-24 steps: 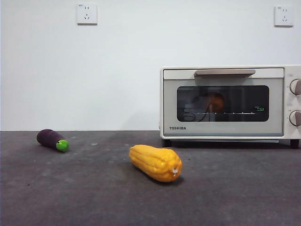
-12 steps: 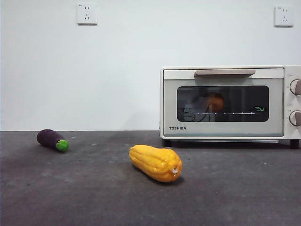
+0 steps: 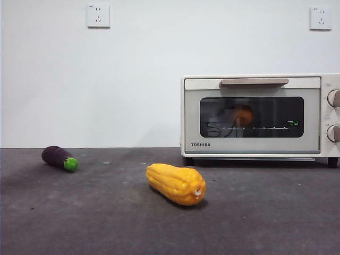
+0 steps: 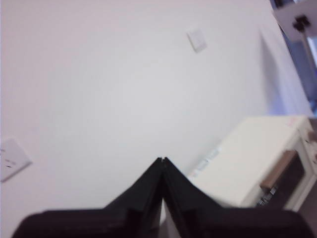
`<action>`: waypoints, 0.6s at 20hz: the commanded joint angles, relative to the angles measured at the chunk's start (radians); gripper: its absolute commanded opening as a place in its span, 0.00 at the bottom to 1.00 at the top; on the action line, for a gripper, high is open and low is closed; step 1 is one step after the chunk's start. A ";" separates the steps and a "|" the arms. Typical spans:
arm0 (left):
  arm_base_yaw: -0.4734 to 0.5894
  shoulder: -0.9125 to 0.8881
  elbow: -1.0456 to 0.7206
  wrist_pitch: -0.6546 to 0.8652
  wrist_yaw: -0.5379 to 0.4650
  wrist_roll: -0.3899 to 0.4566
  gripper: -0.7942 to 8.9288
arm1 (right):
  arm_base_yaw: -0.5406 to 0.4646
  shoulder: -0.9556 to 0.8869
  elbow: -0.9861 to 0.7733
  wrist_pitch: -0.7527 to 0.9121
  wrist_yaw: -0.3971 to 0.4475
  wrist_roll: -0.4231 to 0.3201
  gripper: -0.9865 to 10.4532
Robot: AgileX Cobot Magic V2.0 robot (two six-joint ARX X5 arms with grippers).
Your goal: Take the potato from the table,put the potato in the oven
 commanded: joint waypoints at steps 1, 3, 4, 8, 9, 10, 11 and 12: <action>0.034 -0.084 -0.190 0.095 -0.017 -0.106 0.08 | 0.001 0.001 0.003 0.005 0.002 0.008 0.09; 0.071 -0.160 -0.341 0.143 -0.095 -0.174 0.08 | 0.001 0.001 0.003 0.005 0.001 0.008 0.09; 0.089 -0.195 -0.413 0.162 -0.130 -0.195 0.08 | 0.001 0.001 0.003 0.005 0.001 0.008 0.09; 0.135 -0.331 -0.677 0.273 -0.204 -0.218 0.08 | 0.001 0.001 0.003 0.005 0.001 0.008 0.09; 0.138 -0.364 -0.737 0.315 -0.227 -0.223 0.08 | 0.001 0.001 0.003 0.005 0.001 0.008 0.09; 0.139 -0.394 -0.795 0.360 -0.253 -0.241 0.08 | 0.001 0.001 0.003 0.005 0.001 0.008 0.09; 0.139 -0.425 -0.851 0.402 -0.284 -0.266 0.08 | 0.001 0.001 0.003 0.005 0.001 0.008 0.09; 0.138 -0.456 -0.906 0.436 -0.320 -0.299 0.08 | 0.001 0.001 0.003 0.005 0.001 0.008 0.09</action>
